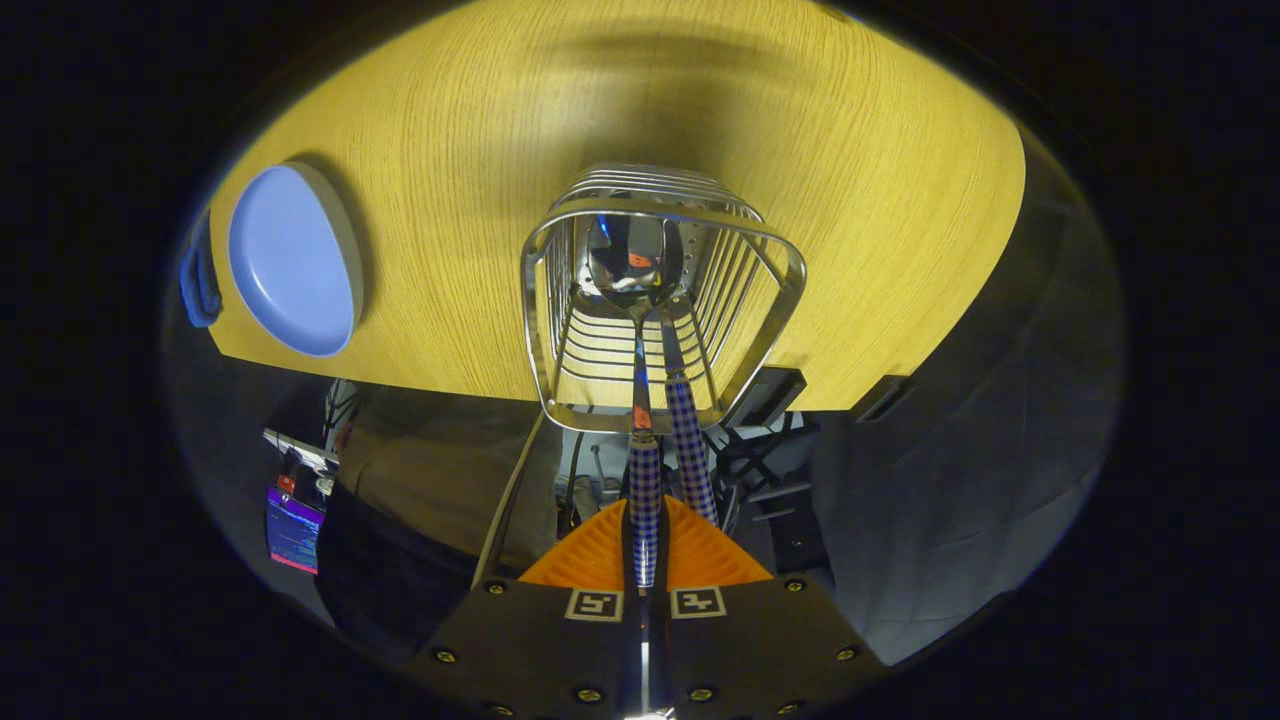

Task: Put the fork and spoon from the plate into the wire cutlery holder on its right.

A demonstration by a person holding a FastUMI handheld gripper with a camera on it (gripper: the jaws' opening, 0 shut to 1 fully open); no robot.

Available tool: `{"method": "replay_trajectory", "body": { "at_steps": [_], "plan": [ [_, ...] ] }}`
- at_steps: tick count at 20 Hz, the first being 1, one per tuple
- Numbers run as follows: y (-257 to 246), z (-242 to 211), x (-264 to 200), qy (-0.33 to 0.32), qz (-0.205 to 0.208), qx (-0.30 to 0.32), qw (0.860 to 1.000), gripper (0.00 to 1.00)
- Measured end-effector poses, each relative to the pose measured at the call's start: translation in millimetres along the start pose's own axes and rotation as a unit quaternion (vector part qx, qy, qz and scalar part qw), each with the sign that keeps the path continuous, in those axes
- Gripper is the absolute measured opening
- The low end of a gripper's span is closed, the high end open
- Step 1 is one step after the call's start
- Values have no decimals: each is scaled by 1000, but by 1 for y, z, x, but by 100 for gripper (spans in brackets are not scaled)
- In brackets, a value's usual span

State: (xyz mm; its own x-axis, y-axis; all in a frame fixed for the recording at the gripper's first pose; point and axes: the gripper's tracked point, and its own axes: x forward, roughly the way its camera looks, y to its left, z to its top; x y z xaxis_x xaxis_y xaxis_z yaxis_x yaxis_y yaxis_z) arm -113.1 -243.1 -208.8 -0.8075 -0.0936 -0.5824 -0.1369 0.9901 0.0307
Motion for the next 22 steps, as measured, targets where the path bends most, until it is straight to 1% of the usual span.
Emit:
{"method": "replay_trajectory", "body": {
  "at_steps": [2,3,6,7,10,11,14,16,17,19,22],
  "plan": [
    [0,7,-3,-3,-4,-6,1000,3],
    [0,9,-7,-4,-6,-5,1000,8],
    [-1,17,-8,-23,-12,-5,1000,8],
    [-2,18,-9,-28,-15,-5,999,12],
    [-2,15,-11,-36,-15,-9,999,12],
    [-3,12,-10,-37,-16,-14,999,22],
    [-5,1,-7,-44,-13,-22,999,24],
    [-5,-6,-3,-55,-10,-28,998,33],
    [-6,-10,-12,-58,-6,-30,998,33],
    [-3,-21,-11,-65,5,-30,997,33],
    [-7,-28,1,-78,21,-26,996,33]
  ]
}}
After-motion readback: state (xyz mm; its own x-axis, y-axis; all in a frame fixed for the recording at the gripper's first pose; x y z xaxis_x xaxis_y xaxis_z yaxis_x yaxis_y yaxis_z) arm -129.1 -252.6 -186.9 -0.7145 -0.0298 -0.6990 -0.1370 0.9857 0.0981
